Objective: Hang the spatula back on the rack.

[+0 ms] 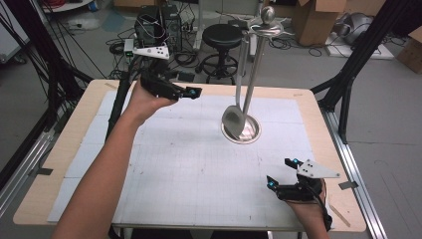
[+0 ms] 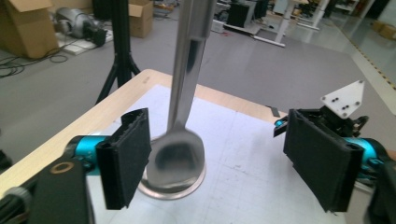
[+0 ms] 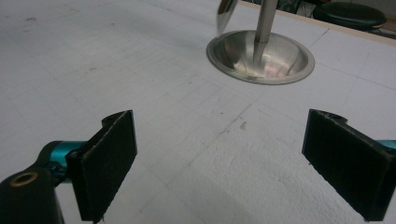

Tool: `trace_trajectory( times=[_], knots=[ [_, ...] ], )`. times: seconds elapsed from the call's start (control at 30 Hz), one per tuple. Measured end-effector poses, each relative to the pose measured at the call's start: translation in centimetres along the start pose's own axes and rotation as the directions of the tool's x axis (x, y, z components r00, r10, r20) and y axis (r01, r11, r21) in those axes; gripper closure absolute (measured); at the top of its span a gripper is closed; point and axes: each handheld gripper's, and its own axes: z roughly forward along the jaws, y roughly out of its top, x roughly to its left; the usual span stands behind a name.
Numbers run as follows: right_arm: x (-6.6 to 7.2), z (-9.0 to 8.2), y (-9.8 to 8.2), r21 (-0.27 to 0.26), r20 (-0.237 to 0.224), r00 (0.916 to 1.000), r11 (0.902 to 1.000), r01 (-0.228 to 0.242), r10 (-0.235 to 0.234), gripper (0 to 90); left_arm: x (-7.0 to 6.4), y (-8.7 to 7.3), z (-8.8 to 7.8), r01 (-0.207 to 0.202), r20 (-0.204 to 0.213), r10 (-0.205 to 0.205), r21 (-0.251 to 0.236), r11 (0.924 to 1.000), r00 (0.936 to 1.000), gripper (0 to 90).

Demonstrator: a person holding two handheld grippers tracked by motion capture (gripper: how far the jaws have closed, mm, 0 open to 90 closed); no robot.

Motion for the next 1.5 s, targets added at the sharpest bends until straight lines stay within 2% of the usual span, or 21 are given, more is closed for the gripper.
trace_trajectory(
  times=[0.17,0.4,0.63,0.9,1.1,1.13,1.17,1.2,1.37,1.5],
  knots=[
    [0.1,0.0,0.0,0.001,-0.005,1.0,1.0,-0.001,0.001,8.7,-0.2,-1.8,-1.4,0.024,-0.009,-0.024,-0.03,0.9993,0.9997,17.1],
    [0.2,0.2,0.2,-0.003,-0.007,0.9999,1.0,0.009,-0.009,8.7,-1.3,-4.4,-3.7,0.012,-0.005,-0.012,-0.053,0.9985,0.9999,15.7],
    [0.4,0.5,0.4,-0.006,-0.014,0.9999,1.0,0.007,-0.007,8.7,-1.5,-6.4,-5.8,0.028,-0.045,-0.03,-0.056,0.9981,0.9985,13.0],
    [0.6,0.8,0.5,0.0,-0.019,0.9998,1.0,0.006,-0.006,8.7,-2.7,-8.3,-7.3,0.013,-0.049,-0.016,-0.063,0.9979,0.9986,12.2],
    [0.7,1.1,0.6,0.006,-0.024,0.9997,1.0,0.006,-0.006,8.7,-4.2,-10.9,-8.7,0.009,-0.067,-0.014,-0.07,0.9975,0.9976,10.5],
    [0.7,1.1,0.6,0.005,-0.025,0.9997,1.0,0.005,-0.005,8.7,-4.2,-10.9,-8.7,0.009,-0.067,-0.014,-0.07,0.9975,0.9976,10.0],
    [0.7,1.1,0.6,0.004,-0.024,0.9997,1.0,0.006,-0.006,8.7,-4.4,-11.7,-9.3,0.018,-0.064,-0.023,-0.086,0.9961,0.9977,9.5],
    [0.7,1.1,0.6,0.004,-0.024,0.9997,1.0,0.006,-0.006,8.7,-4.4,-11.7,-9.3,0.018,-0.064,-0.023,-0.086,0.9961,0.9977,9.2],
    [0.7,1.4,0.7,0.003,-0.029,0.9995,0.9999,0.012,-0.012,8.7,-4.8,-13.6,-10.5,0.034,-0.077,-0.042,-0.102,0.9942,0.9961,8.3],
    [0.7,1.5,0.7,0.005,-0.032,0.9994,0.9999,0.012,-0.012,8.7,-5.0,-14.5,-10.6,0.034,-0.083,-0.042,-0.092,0.9951,0.9956,7.7]
  ],
)
